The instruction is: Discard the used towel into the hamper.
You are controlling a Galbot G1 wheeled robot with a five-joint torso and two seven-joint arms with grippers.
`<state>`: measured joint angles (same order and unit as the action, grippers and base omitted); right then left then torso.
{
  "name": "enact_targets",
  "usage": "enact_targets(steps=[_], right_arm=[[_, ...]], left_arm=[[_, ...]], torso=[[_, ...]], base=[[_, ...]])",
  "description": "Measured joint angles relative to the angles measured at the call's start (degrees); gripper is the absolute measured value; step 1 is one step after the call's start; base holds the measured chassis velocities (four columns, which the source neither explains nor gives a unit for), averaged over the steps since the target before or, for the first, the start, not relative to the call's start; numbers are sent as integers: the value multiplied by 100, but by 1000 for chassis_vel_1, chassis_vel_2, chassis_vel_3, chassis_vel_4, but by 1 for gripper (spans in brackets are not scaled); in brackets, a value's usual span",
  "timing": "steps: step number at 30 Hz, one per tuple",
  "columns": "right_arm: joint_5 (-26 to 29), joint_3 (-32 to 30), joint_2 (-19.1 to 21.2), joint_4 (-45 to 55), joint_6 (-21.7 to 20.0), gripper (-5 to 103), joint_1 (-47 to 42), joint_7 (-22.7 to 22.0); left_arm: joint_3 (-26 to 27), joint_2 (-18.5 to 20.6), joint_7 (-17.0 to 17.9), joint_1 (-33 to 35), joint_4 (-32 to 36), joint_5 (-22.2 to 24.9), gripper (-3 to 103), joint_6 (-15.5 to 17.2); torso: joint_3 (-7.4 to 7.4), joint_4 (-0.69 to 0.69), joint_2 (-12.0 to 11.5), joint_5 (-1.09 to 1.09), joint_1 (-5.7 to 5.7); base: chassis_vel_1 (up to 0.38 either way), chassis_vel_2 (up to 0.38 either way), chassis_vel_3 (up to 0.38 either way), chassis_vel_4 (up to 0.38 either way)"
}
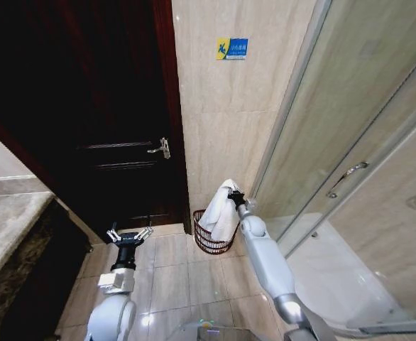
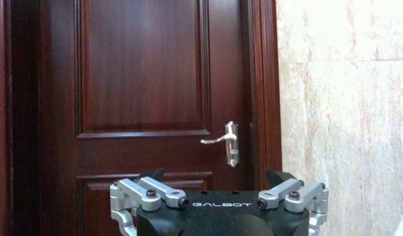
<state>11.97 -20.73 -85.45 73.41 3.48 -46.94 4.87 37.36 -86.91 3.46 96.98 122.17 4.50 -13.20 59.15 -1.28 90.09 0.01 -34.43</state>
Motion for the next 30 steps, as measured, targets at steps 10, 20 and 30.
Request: enact_targets(steps=[10,20,30], right_arm=[[-106,-215,-90,64,90,3,-306,18],[-110,-195,-86,159,88,3,-268,16],[-14,-173,-27,341,50,3,-134,32]], left_arm=[[-69,-58,-9,-140,-178,-2,100,19],[-64,-45,-109,-78,-245,-33,100,-10],[-69,-111,-135,-12,-327,-151,100,-92]], torso=[[0,-1,0,0,0],[-143,-1,-273,-1,129],[-333,-2,-631,0,295]], base=[[0,0,0,0],[0,0,0,0],[0,0,0,0]])
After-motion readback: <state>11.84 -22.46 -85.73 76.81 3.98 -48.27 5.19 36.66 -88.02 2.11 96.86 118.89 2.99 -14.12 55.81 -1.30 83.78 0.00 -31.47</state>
